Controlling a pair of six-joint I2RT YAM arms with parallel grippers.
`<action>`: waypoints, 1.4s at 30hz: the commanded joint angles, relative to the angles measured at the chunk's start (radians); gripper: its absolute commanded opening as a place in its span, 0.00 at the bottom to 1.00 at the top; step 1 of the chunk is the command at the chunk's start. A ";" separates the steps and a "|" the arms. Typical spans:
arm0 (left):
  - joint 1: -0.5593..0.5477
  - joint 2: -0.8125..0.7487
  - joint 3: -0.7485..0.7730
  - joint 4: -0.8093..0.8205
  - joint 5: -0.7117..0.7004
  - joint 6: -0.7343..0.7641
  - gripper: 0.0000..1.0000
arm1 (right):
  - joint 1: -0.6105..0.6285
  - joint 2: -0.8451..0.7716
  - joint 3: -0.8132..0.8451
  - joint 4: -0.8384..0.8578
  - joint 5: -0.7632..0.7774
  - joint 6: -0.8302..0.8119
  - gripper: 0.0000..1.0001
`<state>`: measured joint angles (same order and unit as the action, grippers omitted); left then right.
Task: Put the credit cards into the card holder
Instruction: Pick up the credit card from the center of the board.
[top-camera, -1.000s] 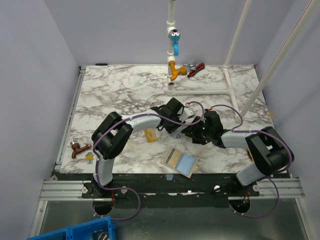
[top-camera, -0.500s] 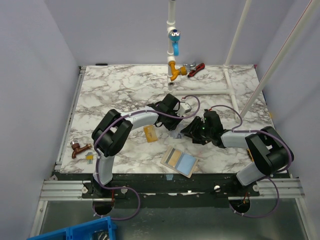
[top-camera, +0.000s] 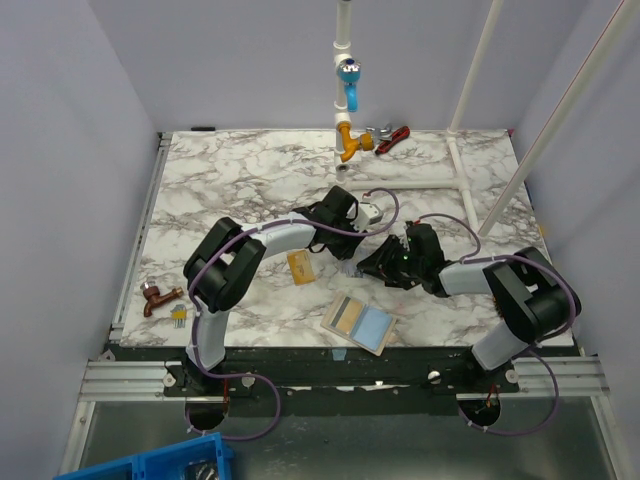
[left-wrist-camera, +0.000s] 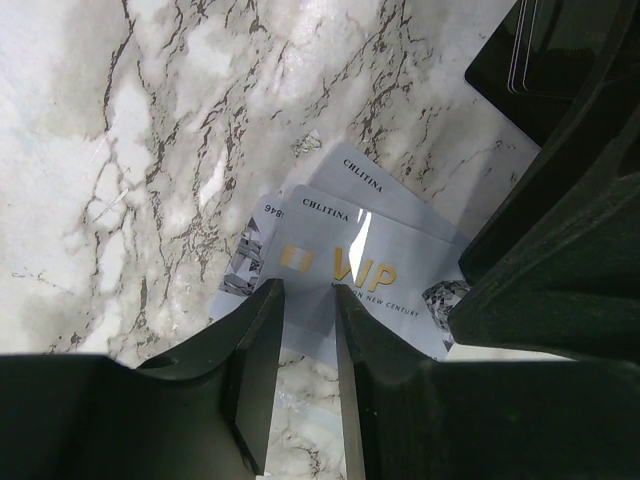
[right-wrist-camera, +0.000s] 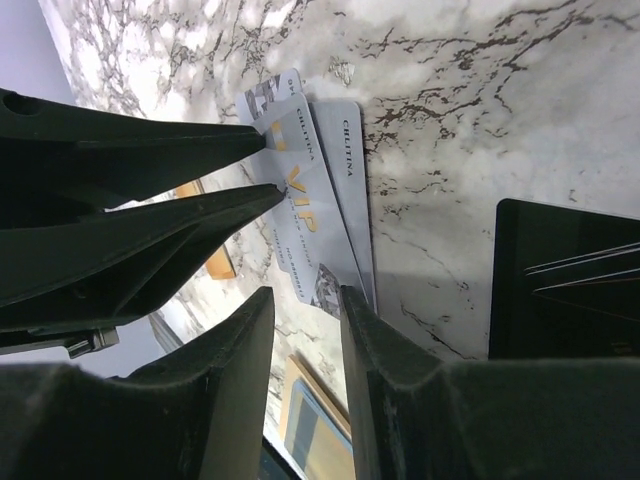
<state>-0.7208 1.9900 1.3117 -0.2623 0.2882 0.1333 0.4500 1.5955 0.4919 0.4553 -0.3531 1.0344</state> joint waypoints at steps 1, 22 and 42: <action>-0.006 0.088 -0.061 -0.113 0.029 -0.009 0.28 | -0.001 0.026 -0.025 0.031 -0.031 0.021 0.36; -0.006 0.102 -0.053 -0.145 0.046 -0.017 0.24 | -0.011 -0.076 0.018 -0.141 0.085 -0.084 0.36; -0.006 0.090 -0.057 -0.144 0.049 -0.014 0.23 | -0.011 -0.015 -0.009 -0.062 0.024 -0.055 0.36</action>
<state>-0.7136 1.9938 1.3144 -0.2623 0.2974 0.1307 0.4435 1.5566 0.5053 0.3489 -0.3050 0.9710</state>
